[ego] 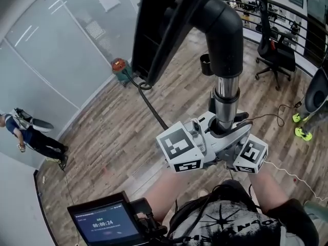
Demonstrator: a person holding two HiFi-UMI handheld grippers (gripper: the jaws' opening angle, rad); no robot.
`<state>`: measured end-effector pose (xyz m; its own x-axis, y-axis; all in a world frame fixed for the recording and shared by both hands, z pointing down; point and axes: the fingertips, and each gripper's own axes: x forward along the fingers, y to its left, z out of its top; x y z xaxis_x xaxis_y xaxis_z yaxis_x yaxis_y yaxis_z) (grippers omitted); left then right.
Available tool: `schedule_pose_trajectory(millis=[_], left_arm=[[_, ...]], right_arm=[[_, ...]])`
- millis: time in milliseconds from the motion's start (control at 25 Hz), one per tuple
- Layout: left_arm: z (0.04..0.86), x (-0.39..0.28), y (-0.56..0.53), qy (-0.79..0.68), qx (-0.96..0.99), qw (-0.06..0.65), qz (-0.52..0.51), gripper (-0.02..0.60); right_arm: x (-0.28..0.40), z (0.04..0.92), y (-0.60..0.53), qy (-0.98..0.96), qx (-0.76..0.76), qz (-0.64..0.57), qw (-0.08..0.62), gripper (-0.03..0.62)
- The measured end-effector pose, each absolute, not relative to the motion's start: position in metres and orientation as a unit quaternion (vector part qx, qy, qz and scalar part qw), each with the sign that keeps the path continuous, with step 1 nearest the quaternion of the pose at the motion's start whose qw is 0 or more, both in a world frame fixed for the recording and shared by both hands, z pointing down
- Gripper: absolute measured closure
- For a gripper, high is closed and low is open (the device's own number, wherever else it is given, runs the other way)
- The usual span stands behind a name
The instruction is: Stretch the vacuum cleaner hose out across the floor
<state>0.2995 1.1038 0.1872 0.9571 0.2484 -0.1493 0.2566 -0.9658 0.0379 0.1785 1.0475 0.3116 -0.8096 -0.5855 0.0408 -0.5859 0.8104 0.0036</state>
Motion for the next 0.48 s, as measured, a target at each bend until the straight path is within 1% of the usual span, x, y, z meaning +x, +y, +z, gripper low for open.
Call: schedule_pose_trajectory(millis=[240,480], left_arm=[[0.178,0.298,1.109,0.126,0.989,0.011,-0.078,0.492],[0.17,0.358,1.168,0.112,0.991,-0.003,-0.07,0.492]], right_arm=[[0.179,0.302,1.049,-0.952,0.306,-0.014,0.023,0.545],[0.235,0.291,1.108,-0.955,0.294,-0.023,0.013,0.545]])
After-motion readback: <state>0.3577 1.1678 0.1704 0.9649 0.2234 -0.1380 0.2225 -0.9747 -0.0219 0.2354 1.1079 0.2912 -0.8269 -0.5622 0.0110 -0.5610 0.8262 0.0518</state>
